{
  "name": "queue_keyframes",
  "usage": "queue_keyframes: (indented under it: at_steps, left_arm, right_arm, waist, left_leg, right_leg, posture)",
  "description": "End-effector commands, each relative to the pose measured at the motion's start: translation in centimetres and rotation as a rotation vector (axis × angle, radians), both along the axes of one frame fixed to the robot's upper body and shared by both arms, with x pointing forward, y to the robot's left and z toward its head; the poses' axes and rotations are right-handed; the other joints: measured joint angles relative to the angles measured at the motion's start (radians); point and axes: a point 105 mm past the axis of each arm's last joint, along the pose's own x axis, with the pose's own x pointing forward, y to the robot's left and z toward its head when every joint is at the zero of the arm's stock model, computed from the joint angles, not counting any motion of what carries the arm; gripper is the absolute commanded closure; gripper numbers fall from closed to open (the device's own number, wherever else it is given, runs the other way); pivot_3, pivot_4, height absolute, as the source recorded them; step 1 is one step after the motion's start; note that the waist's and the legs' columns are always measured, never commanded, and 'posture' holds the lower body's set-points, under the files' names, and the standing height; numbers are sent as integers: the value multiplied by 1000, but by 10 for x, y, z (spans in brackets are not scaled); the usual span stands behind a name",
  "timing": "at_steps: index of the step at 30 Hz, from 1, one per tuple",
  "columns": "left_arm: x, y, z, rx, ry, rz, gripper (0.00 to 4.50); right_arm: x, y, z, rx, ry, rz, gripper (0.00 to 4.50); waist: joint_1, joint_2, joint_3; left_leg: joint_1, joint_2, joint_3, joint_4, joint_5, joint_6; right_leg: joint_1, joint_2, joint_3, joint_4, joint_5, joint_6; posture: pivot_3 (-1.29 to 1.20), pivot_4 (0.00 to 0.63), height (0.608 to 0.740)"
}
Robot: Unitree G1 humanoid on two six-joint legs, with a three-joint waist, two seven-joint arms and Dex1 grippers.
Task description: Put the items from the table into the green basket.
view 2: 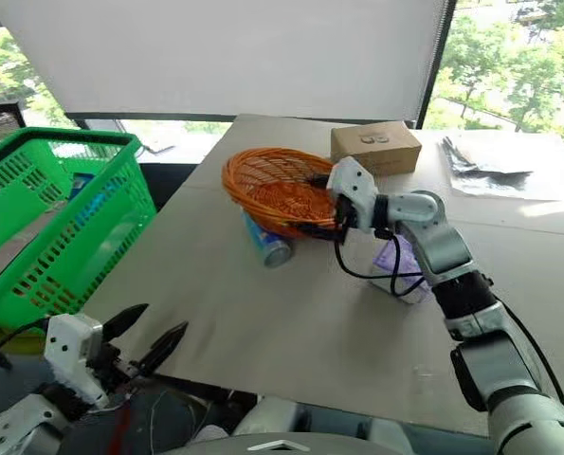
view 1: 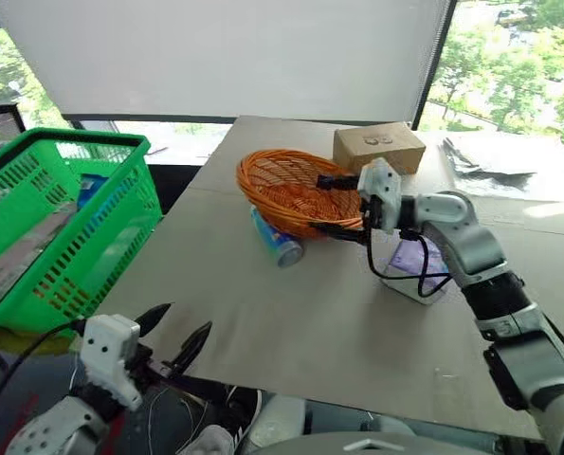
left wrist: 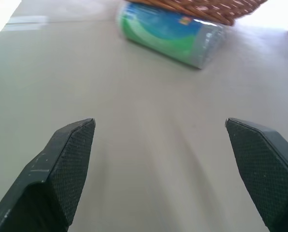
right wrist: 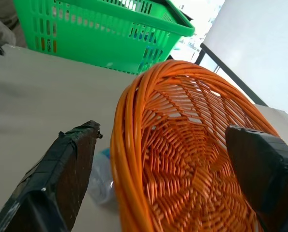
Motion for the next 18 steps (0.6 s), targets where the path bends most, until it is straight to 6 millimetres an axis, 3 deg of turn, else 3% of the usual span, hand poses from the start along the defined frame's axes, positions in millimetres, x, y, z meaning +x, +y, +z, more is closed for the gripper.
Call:
queue_keyframes:
  at_steps: [1, 8, 11, 16, 18]
  left_arm:
    - [-6, -3, 23, 17, -74, -13, 56]
    - [-11, -15, 29, -8, -87, -51, 56]
    - [-9, -18, 29, -16, -92, -67, 0]
    - [-2, -23, 32, -21, -98, -99, 0]
    - [1, -25, 33, -26, -97, -115, 0]
  right_arm:
    - [-2, 5, 1, -55, -36, 52, 0]
    - [-3, -3, -20, -227, 54, 42, 0]
    - [1, -6, -19, -236, 66, 11, 924]
    - [0, -10, -8, -196, 50, -1, 3448]
    - [0, -13, -4, -188, 47, -16, 3922]
  waist:
    - [39, -2, -1]
    - [166, -5, -4]
    - [194, -5, -4]
    - [208, -5, -4]
    - [215, -4, -4]
  left_leg:
    - [-1, 0, -1, 0, 0, 0]
    - [-12, 0, -2, 1, -3, -4]
    - [-12, 1, -1, 1, -3, -5]
    - [-13, 2, -2, 1, -2, -4]
    - [-14, 2, -2, 1, -2, -4]
  right_leg:
    - [0, 0, -1, -2, 0, 0]
    - [-10, 0, -3, -3, 1, -1]
    - [-12, 0, -6, -2, 2, -2]
    - [-13, 1, -9, -1, 2, -3]
    - [-14, 1, -9, -1, 2, -3]
  posture:
    - [503, 0, 740]
    - [516, 0, 740]
    - [508, 0, 740]
    - [479, 0, 740]
    - [465, 0, 740]
